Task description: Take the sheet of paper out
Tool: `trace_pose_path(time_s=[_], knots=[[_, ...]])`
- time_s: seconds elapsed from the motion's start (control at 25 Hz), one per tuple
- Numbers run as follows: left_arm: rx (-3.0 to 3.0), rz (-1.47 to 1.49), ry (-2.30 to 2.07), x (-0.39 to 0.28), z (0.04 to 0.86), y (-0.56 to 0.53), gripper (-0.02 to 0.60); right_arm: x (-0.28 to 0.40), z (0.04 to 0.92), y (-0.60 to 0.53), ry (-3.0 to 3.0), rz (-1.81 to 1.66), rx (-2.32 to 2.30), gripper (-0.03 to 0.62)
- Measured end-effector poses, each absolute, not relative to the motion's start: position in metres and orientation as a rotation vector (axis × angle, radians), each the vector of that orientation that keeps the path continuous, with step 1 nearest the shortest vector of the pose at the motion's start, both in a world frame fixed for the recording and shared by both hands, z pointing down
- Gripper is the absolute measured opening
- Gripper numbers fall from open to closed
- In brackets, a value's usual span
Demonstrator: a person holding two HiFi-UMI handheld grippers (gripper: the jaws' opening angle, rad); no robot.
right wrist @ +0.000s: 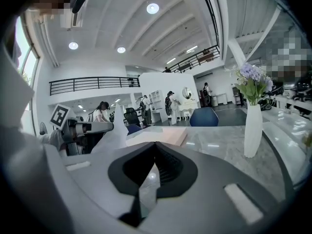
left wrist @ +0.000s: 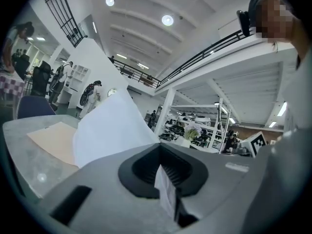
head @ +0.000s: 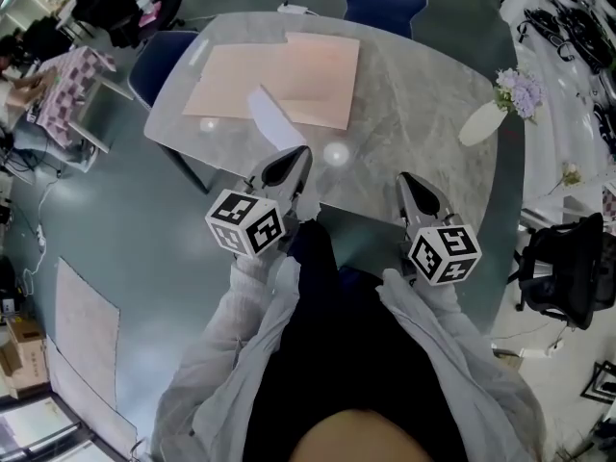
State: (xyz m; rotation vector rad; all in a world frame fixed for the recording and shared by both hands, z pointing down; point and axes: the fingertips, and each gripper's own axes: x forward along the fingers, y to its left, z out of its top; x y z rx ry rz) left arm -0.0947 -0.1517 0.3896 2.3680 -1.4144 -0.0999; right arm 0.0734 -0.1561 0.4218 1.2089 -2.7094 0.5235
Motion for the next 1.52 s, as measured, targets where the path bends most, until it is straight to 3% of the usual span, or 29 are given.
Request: trace_pose_path(time_s=[0.28, 0.8, 1.52], knots=[[2.406, -0.137, -1.393, -0.085, 0.399, -0.120, -0.002, 0.071, 0.408, -0.137, -2.756, 0.464, 1.121, 0.012], [2.606, 0.212, -1.383, -0.060, 0.429, -0.072, -0.002, 0.055, 0.424, -0.108, -2.786, 0.500, 0.967, 0.011], [2.534, 0.183, -1.419, -0.060, 0.433, -0.078, -0.002, 0.054, 0.427, -0.105, -2.784, 0.517, 0.941, 0.011]])
